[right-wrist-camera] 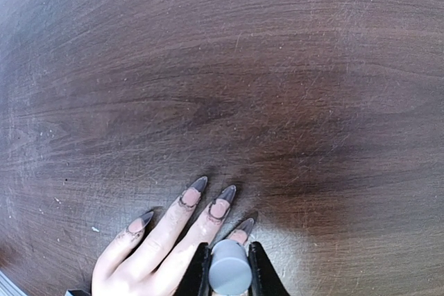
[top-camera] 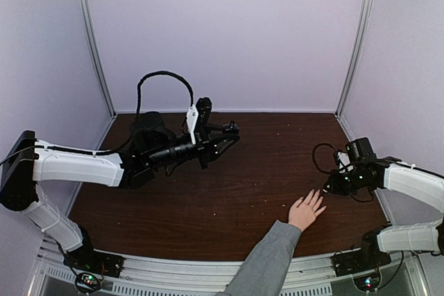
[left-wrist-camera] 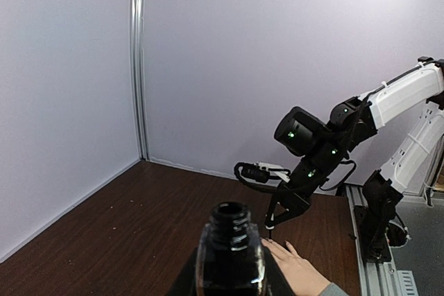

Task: Paint the nails
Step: Paint the hand on the nail.

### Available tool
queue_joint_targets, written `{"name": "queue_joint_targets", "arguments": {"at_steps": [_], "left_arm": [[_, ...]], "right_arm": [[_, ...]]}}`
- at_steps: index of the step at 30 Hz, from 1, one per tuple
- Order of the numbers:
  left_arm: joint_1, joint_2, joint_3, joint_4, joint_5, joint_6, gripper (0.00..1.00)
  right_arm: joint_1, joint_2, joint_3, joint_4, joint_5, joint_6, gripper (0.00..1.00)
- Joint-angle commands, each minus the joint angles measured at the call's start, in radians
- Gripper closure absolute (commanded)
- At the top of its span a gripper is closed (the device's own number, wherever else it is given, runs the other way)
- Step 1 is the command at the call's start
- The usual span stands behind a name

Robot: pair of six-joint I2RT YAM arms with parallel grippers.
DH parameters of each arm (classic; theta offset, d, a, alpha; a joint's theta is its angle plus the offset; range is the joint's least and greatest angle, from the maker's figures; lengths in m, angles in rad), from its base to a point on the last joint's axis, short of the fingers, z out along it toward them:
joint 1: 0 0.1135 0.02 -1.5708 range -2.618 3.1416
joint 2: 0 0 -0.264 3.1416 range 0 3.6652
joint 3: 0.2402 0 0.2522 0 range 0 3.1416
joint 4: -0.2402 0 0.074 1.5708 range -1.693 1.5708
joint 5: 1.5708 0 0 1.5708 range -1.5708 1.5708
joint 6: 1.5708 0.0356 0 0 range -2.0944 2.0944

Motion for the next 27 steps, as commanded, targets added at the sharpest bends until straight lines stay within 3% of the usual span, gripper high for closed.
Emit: {"name": "queue_joint_targets", "arguments": {"at_steps": [1,27], "left_arm": [[0.008,-0.017,0.001,0.034,-0.009,0.01,1.0],[0.007,-0.015,0.0,0.042,-0.014,0.008,1.0]], "right_arm": [[-0.007,0.007,-0.008,0.017,0.016,-0.009,1.0],[-0.007,0.012,-0.009,0.0,0.017,0.0,1.0]]}}
